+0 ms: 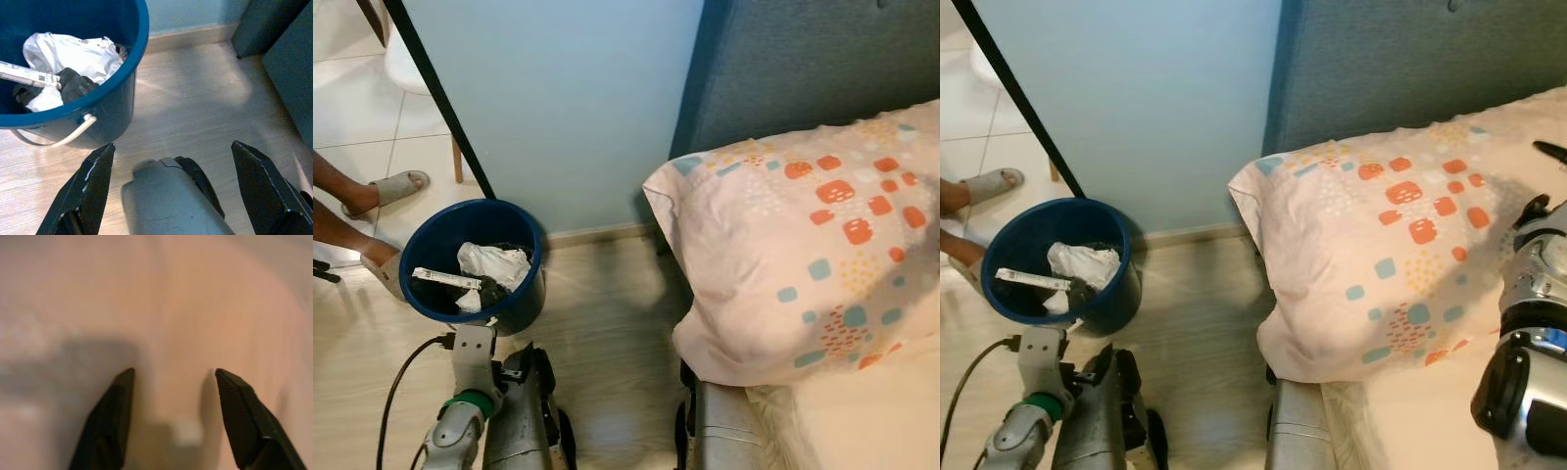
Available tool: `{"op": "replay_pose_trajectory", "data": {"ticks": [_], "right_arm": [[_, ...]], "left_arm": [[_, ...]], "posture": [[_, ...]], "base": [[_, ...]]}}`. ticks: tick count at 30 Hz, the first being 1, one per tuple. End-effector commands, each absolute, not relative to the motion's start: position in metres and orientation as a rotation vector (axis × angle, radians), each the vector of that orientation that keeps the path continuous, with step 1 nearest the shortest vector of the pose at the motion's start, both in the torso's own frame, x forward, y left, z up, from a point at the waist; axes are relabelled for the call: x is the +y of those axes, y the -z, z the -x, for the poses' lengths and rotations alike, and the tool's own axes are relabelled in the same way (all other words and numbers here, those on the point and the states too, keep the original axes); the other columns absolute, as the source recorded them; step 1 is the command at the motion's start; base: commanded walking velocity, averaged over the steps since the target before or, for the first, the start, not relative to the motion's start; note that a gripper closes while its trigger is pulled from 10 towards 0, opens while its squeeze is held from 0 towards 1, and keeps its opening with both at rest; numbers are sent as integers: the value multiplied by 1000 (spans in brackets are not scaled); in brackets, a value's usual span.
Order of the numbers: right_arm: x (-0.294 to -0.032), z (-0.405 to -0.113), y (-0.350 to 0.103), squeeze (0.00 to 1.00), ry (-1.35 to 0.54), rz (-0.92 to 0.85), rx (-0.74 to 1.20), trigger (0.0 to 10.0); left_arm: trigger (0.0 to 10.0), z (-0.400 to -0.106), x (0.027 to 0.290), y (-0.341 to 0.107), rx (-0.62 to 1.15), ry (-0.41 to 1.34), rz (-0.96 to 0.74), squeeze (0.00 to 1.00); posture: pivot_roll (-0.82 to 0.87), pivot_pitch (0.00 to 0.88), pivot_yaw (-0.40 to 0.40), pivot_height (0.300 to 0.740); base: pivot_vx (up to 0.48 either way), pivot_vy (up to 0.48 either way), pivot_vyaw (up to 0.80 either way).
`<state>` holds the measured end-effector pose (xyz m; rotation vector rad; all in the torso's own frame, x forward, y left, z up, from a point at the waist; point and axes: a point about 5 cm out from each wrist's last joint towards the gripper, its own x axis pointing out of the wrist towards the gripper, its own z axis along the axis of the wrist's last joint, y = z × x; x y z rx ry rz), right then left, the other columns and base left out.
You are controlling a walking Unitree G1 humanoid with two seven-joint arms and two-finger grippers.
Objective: Clean up the room
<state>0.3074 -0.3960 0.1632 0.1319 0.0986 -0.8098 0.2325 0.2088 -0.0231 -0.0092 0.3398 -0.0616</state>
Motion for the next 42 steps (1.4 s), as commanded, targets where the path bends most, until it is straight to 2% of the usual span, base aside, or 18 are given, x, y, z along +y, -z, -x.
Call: {"op": "replay_pose_trajectory", "data": {"ticks": [1,3,4,7,9,12,13,14,15,17,21,27,34,36,41,42], "right_arm": [[-395,-297,-147,1000,850,-181,133,10000],[-392,-290,-136,1000,873,-208,139,10000],[-385,-282,-122,1000,896,-289,115,10000],[-383,-278,-114,1000,919,-314,105,10000],[-373,-271,-94,1000,943,-462,71,10000],[-368,-269,-87,965,935,-544,48,10000],[-357,-272,-85,0,860,-686,-21,10000],[-349,-274,-81,0,801,-796,-65,10000],[-349,-274,-81,0,801,-796,-65,10000],[-336,-270,-71,0,753,-902,-55,10000],[-326,-263,-54,0,738,-928,7,10000],[-306,-255,-24,0,562,-1050,47,10000],[-300,-240,0,0,548,-1074,116,10000],[-297,-240,2,0,518,-1083,123,10000],[-275,-263,-13,0,262,-1164,51,10000],[-275,-263,-13,0,262,-1164,51,10000]], "left_arm": [[10000,-224,207,31,387,73,12,0],[10000,-224,206,32,389,77,13,0],[10000,-224,205,32,394,83,12,0],[10000,-224,205,32,397,87,10,0],[10000,-224,205,32,400,94,0,0],[10000,-224,206,32,401,95,-3,0],[10000,-224,206,32,401,97,-8,0],[10000,-223,206,32,403,105,-21,0],[10000,-223,206,32,403,105,-21,0],[10000,-221,206,33,409,122,-42,0],[10000,-220,206,34,411,127,-50,0],[10000,-217,206,36,414,128,-55,0],[10000,-217,206,35,411,132,-65,0],[10000,-217,207,35,409,132,-67,0],[10000,-215,210,34,407,132,-83,0],[10000,-215,210,34,407,132,-83,0]], "posture": [[-117,205,34,560],[-125,204,33,560],[-129,205,34,560],[-131,201,35,560],[-132,200,34,560],[-130,198,38,560],[-126,200,40,560],[-126,200,42,560],[-126,200,42,560],[-121,199,43,560],[-120,201,42,560],[-111,209,52,560],[-91,212,64,560],[-88,214,70,560],[-72,218,91,560],[-72,218,91,560]], "base": [[0,0,0],[0,0,0],[0,0,0],[0,0,0],[0,0,0],[0,0,0],[0,0,0],[0,0,0],[0,0,0],[0,0,0],[0,0,0],[0,0,0],[0,0,0],[0,0,0],[0,0,0],[0,0,0]]}}
